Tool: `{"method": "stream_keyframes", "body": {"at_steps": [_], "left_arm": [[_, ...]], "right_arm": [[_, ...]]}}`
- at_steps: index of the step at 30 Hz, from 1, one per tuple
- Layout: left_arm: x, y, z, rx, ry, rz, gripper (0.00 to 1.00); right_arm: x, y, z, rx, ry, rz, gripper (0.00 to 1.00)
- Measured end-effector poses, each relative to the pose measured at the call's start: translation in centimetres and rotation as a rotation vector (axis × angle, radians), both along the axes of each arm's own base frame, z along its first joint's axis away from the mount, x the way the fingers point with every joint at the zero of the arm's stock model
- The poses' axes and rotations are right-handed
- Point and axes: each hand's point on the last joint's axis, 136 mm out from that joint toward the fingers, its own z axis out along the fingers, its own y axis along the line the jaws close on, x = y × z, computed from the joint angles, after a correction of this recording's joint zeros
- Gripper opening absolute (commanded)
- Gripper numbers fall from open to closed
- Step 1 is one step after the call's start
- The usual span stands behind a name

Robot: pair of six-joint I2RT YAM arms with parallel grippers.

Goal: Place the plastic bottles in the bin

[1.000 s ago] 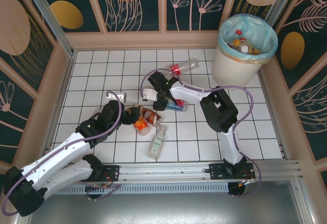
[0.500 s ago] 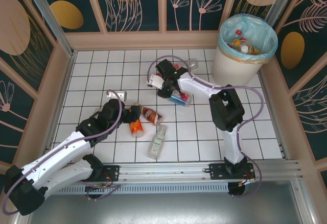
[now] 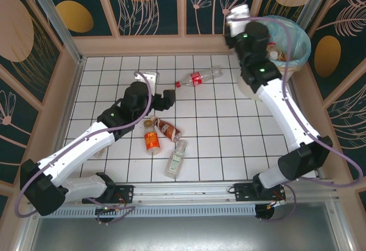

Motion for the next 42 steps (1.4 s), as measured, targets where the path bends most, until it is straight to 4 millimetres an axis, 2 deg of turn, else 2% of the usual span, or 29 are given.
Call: {"method": "stream_keyframes", "body": {"at_steps": [2, 6, 9, 12, 18, 22, 28, 31, 34, 37, 39, 42], "left_arm": [[0.1, -0.6, 0.3, -0.014, -0.004, -0.021, 0.88], [0.0, -0.7, 0.4, -0.019, -0.004, -0.031, 0.88], [-0.2, -0.5, 0.3, -0.017, -0.004, -0.032, 0.88], [-0.5, -0.3, 0.2, -0.014, -0.007, -0.032, 0.88], [-1.0, 0.2, 0.3, -0.019, -0.015, -0.029, 0.88], [-1.2, 0.4, 0.2, -0.02, -0.016, -0.029, 0.88], [-1.8, 0.9, -0.8, -0.012, -0.006, -0.029, 0.88], [-2.0, 1.1, -1.4, -0.005, 0.002, -0.029, 0.89], [-2.2, 1.5, -1.6, -0.003, 0.0, -0.022, 0.89], [-2.4, 1.8, -1.7, -0.002, -0.003, -0.015, 0.89], [-2.5, 1.9, -1.9, 0.002, -0.002, -0.011, 0.89], [-2.4, 2.1, -2.1, 0.008, 0.001, -0.005, 0.89]], "right_arm": [[0.3, -4.2, 2.3, 0.052, -0.091, -0.133, 0.26], [1.1, -8.9, 3.4, 0.092, -0.186, -0.303, 0.26], [2.0, -10.9, 3.2, 0.085, -0.224, -0.383, 0.25], [3.6, -12.2, 2.3, 0.024, -0.247, -0.471, 0.29], [6.5, -11.5, -0.7, -0.155, -0.21, -0.572, 0.43], [8.0, -11.4, -0.5, -0.208, -0.167, -0.603, 0.61], [7.9, -12.4, 1.9, -0.216, -0.145, -0.63, 0.61], [7.7, -12.7, 2.3, -0.21, -0.13, -0.634, 0.58], [8.1, -12.8, 1.6, -0.196, -0.08, -0.63, 0.58], [8.2, -12.4, -0.2, -0.167, -0.011, -0.621, 0.58], [8.3, -11.6, -1.5, -0.142, 0.033, -0.599, 0.58], [8.7, -9.3, -3.2, -0.106, 0.107, -0.545, 0.55]]}}
